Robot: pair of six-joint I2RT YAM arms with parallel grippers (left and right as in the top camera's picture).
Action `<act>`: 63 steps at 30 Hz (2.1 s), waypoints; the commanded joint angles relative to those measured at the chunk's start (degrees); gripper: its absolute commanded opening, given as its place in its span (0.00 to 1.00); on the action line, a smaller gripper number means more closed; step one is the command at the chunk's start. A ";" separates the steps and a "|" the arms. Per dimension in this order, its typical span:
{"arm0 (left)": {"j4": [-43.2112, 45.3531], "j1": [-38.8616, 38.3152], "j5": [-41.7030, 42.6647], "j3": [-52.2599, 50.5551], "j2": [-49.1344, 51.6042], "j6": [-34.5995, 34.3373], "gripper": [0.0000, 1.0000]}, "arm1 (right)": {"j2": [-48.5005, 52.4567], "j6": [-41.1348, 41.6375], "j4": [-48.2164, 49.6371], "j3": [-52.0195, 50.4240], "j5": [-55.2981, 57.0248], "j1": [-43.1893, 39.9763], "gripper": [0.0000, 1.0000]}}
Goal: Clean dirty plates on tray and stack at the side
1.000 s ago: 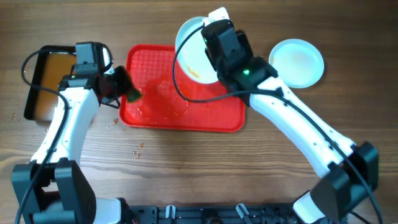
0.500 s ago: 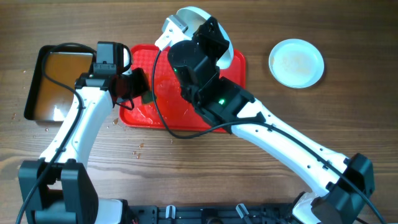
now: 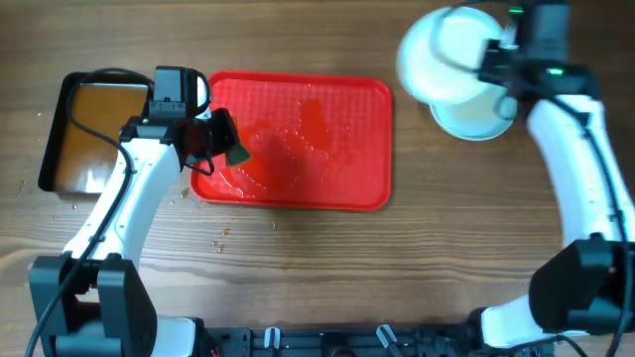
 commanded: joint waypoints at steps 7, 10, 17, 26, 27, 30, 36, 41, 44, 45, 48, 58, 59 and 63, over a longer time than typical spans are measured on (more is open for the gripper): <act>0.20 -0.15 0.90 -0.13 0.63 -0.07 0.04 | 10.40 7.19 2.97 -4.63 -5.29 -11.67 0.04; 0.26 -0.15 0.87 -0.13 0.63 -0.07 0.04 | 13.97 7.17 2.99 -4.63 -6.32 -11.65 0.40; 3.98 -0.13 -1.22 -0.13 0.66 -0.07 0.04 | 15.15 3.69 1.27 -4.63 -36.33 -6.56 0.53; 12.63 12.28 -17.81 -0.11 3.26 -0.09 0.04 | 15.15 5.18 -0.55 -4.63 -32.04 21.03 0.59; 13.33 15.45 -17.79 -0.11 3.56 -0.11 0.04 | 15.15 5.75 -0.57 -4.63 -30.01 24.24 0.60; 14.47 22.08 -17.31 -0.11 4.57 -0.07 0.04 | 15.15 7.85 -0.37 -4.63 -25.46 31.41 0.62; 20.68 31.85 -11.96 -0.11 12.66 -0.09 0.04 | 15.15 11.08 4.20 -4.63 -24.63 41.18 0.62; 21.27 34.62 -10.19 -0.09 13.88 -0.11 0.45 | 15.08 11.06 4.79 -4.61 -24.61 43.28 0.66; 22.49 34.97 -0.28 0.04 12.57 -0.13 0.80 | 14.08 10.99 5.09 -4.57 -24.85 43.28 0.70; 22.58 34.97 2.51 0.28 11.58 -0.13 0.95 | 13.29 10.88 4.81 -4.57 -24.85 43.28 0.70; 22.38 34.95 5.44 0.87 6.47 -0.13 1.00 | 9.18 9.66 3.41 -4.57 -24.85 43.28 0.70; 7.23 34.84 12.09 0.87 -16.59 -11.32 1.00 | -10.19 9.22 -3.06 -4.57 -20.55 43.28 0.69; 3.34 34.84 13.94 0.87 -18.40 -12.00 1.00 | -12.00 9.14 -4.76 -4.57 -19.61 43.28 0.69; -13.20 34.86 14.64 0.87 -20.92 -11.96 1.00 | -18.36 9.16 -13.16 -4.59 -13.05 44.92 0.63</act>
